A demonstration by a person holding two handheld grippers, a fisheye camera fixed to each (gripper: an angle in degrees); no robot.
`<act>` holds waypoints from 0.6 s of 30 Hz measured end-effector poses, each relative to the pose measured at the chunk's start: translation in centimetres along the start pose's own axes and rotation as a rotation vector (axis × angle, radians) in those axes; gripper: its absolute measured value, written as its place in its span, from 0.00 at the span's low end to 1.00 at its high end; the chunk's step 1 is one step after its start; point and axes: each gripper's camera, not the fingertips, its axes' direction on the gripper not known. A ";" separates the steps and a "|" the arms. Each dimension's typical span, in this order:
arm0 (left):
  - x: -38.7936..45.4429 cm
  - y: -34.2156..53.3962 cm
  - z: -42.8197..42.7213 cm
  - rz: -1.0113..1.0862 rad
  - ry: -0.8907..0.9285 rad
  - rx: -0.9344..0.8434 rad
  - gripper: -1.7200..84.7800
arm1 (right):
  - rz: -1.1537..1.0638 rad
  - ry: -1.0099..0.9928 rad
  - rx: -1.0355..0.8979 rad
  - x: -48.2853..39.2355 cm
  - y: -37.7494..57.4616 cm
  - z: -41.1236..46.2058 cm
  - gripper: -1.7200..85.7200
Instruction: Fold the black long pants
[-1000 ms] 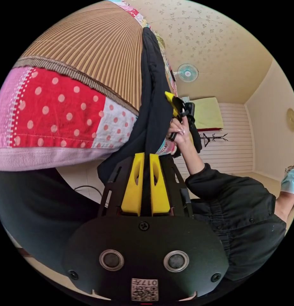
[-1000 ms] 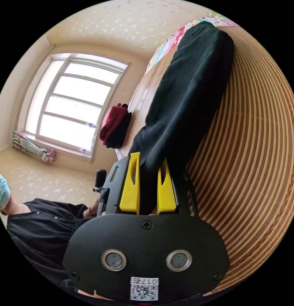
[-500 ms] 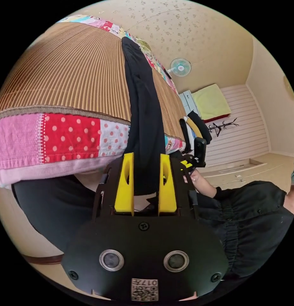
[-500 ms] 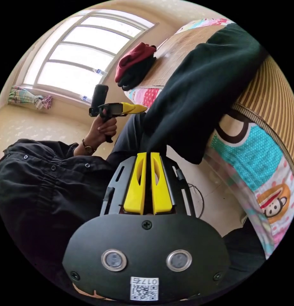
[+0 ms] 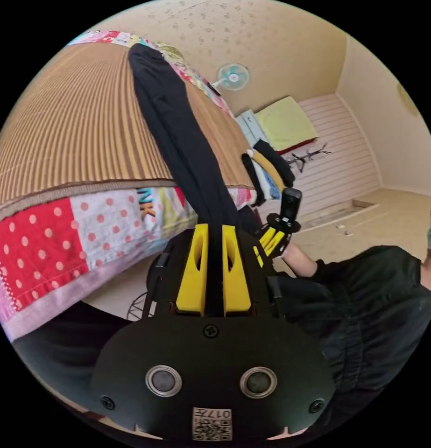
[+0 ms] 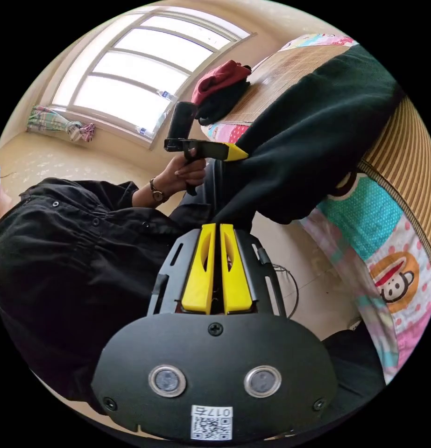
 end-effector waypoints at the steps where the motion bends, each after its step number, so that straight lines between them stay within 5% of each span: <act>1: -0.5 0.9 1.4 -0.010 0.110 -0.057 0.08 | -0.010 -0.029 -0.013 -0.1 0.3 0.0 0.05; 3: -1.5 2.2 3.8 -0.058 0.169 -0.181 0.09 | -0.044 -0.135 -0.077 -0.6 1.1 0.4 0.05; 6: -2.5 4.1 6.0 -0.200 -0.051 -0.272 0.12 | -0.019 -0.062 -0.077 -0.2 1.4 -0.6 0.06; 9: -0.2 2.9 4.5 -0.139 -0.067 -0.101 0.11 | 0.118 0.023 0.122 2.1 0.8 -4.6 0.09; 13: 3.6 -1.9 2.3 -0.091 -0.300 0.116 0.14 | 0.256 0.221 0.312 4.3 -1.4 -8.8 0.13; 18: 7.2 -9.1 5.5 -0.081 -0.646 0.182 0.19 | 0.399 0.358 0.483 7.8 -7.5 -11.5 0.17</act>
